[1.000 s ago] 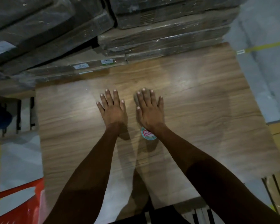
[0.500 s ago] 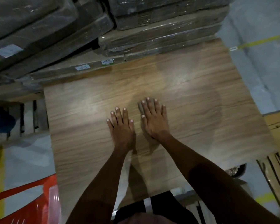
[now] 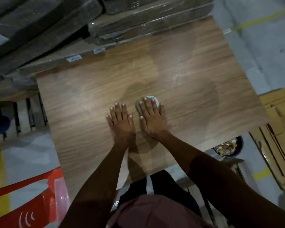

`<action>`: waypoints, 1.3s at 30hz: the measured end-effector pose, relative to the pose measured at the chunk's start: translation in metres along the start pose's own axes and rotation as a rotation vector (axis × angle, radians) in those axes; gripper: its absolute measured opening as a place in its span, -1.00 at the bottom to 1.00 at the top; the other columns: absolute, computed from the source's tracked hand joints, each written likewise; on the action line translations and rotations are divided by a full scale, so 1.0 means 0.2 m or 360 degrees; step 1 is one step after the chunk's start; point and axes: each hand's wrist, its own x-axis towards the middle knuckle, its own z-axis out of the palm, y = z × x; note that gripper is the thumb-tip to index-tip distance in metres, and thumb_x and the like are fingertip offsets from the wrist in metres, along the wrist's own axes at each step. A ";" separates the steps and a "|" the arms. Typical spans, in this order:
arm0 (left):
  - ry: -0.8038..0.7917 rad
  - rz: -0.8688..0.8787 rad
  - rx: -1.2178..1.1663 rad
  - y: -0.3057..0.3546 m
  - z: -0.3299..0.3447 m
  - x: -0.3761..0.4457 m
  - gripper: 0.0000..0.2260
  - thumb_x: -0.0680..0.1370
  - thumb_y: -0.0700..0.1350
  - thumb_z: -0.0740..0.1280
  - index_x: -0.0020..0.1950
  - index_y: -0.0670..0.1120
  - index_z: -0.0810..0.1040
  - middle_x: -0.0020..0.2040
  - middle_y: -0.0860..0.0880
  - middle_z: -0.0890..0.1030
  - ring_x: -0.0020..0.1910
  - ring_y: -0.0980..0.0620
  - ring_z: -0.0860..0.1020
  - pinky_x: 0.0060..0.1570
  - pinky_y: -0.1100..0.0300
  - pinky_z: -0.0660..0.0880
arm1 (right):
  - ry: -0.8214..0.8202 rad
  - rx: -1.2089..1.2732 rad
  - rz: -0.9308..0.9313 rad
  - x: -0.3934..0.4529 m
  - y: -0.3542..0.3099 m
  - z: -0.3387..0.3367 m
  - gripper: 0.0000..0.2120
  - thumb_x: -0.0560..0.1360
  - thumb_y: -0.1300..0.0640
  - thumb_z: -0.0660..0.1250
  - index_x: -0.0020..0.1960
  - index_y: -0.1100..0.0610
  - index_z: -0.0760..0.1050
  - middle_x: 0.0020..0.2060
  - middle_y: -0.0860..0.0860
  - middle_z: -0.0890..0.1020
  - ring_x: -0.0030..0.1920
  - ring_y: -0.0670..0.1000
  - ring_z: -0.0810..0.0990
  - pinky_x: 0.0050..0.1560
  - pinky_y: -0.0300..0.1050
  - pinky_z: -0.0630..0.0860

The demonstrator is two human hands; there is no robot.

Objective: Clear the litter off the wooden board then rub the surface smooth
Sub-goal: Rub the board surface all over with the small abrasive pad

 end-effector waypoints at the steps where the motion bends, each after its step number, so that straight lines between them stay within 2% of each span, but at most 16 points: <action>1: 0.0003 0.0019 0.0002 -0.01 0.00 -0.01 -0.44 0.69 0.10 -0.08 0.68 -0.06 0.03 0.68 -0.15 0.00 0.65 -0.23 -0.04 0.57 -0.29 -0.09 | -0.0001 -0.0026 -0.0012 0.00 0.03 0.00 -0.37 0.68 -0.11 -0.04 0.70 0.02 -0.06 0.69 0.07 -0.01 0.66 0.23 0.02 0.55 0.38 0.08; 5: 0.0055 0.0055 0.0013 -0.02 0.01 -0.11 -0.44 0.69 0.07 0.02 0.67 -0.07 0.09 0.67 -0.16 0.05 0.65 -0.23 0.01 0.57 -0.27 -0.06 | 0.0066 0.0013 0.0293 0.00 0.17 -0.04 -0.37 0.66 -0.11 -0.02 0.69 0.01 0.00 0.68 0.05 0.05 0.65 0.23 0.08 0.55 0.35 0.09; 9: 0.0095 -0.0005 0.0025 0.01 0.04 -0.15 -0.45 0.69 0.05 0.05 0.67 -0.07 0.10 0.67 -0.16 0.06 0.65 -0.23 0.02 0.57 -0.28 -0.05 | 0.0111 0.0067 0.0481 -0.01 0.17 -0.03 -0.38 0.67 -0.11 -0.02 0.69 0.01 -0.01 0.68 0.05 0.03 0.66 0.23 0.03 0.55 0.39 0.06; 12: 0.0117 -0.0016 0.0042 0.01 0.06 -0.15 -0.45 0.69 0.06 0.05 0.67 -0.07 0.11 0.67 -0.15 0.07 0.65 -0.22 0.02 0.57 -0.27 -0.05 | 0.0100 0.0051 0.0410 -0.08 0.03 0.02 -0.37 0.67 -0.11 -0.01 0.69 0.02 -0.05 0.68 0.07 0.01 0.65 0.24 0.02 0.55 0.39 0.01; 15: 0.0142 -0.0020 0.0055 0.01 0.06 -0.15 -0.45 0.69 0.05 0.08 0.66 -0.09 0.14 0.67 -0.16 0.10 0.65 -0.22 0.04 0.57 -0.27 -0.04 | 0.0071 0.0030 0.0176 -0.15 -0.02 0.05 -0.37 0.67 -0.10 0.01 0.69 0.02 -0.03 0.68 0.08 0.04 0.65 0.24 0.06 0.55 0.39 0.07; 17: 0.0128 -0.0016 0.0071 0.00 0.06 -0.15 -0.45 0.70 0.06 0.06 0.67 -0.09 0.12 0.67 -0.15 0.08 0.65 -0.21 0.02 0.58 -0.26 -0.05 | 0.0057 0.0004 0.0129 -0.16 0.02 0.04 -0.38 0.67 -0.11 0.00 0.69 0.01 -0.01 0.68 0.07 0.06 0.65 0.22 0.08 0.54 0.38 0.10; 22: 0.0080 -0.0057 0.0070 0.02 0.05 -0.14 -0.44 0.68 0.08 0.00 0.67 -0.08 0.10 0.68 -0.14 0.05 0.65 -0.19 0.00 0.58 -0.26 -0.06 | 0.0121 0.0062 0.0495 -0.20 0.16 0.00 -0.38 0.66 -0.12 -0.03 0.69 -0.01 0.01 0.68 0.02 0.05 0.66 0.19 0.05 0.55 0.35 0.06; 26: 0.0062 -0.0065 0.0072 0.02 0.04 -0.15 -0.45 0.69 0.07 0.01 0.67 -0.08 0.08 0.68 -0.13 0.02 0.66 -0.17 -0.03 0.59 -0.24 -0.11 | 0.0168 0.0148 0.0659 -0.24 0.09 0.03 -0.39 0.68 -0.11 -0.03 0.69 -0.01 -0.01 0.68 0.03 0.02 0.66 0.21 0.00 0.57 0.37 0.01; 30: 0.0101 -0.0068 0.0065 0.02 0.04 -0.15 -0.45 0.69 0.06 0.05 0.67 -0.08 0.11 0.68 -0.13 0.06 0.66 -0.17 -0.01 0.58 -0.24 -0.07 | 0.0159 0.0131 0.0550 -0.35 -0.08 0.11 -0.38 0.68 -0.10 -0.01 0.69 0.01 -0.02 0.68 0.04 0.01 0.66 0.21 0.00 0.56 0.37 -0.03; 34: 0.0120 -0.0082 0.0125 0.03 0.07 -0.15 -0.44 0.68 0.07 0.06 0.67 -0.06 0.10 0.68 -0.12 0.04 0.66 -0.17 -0.02 0.58 -0.25 -0.07 | 0.0120 0.0056 0.0347 -0.40 0.01 0.08 -0.39 0.68 -0.11 0.00 0.69 0.01 0.01 0.68 0.03 0.04 0.67 0.19 0.02 0.55 0.35 0.08; 39: 0.0128 -0.0115 0.0110 0.03 0.06 -0.15 -0.44 0.68 0.09 0.00 0.67 -0.03 0.09 0.69 -0.08 0.02 0.66 -0.14 -0.04 0.59 -0.22 -0.11 | 0.0139 0.0163 0.0653 -0.41 0.22 0.03 -0.39 0.68 -0.12 -0.05 0.69 -0.02 -0.04 0.69 0.01 -0.01 0.67 0.16 -0.05 0.58 0.32 -0.04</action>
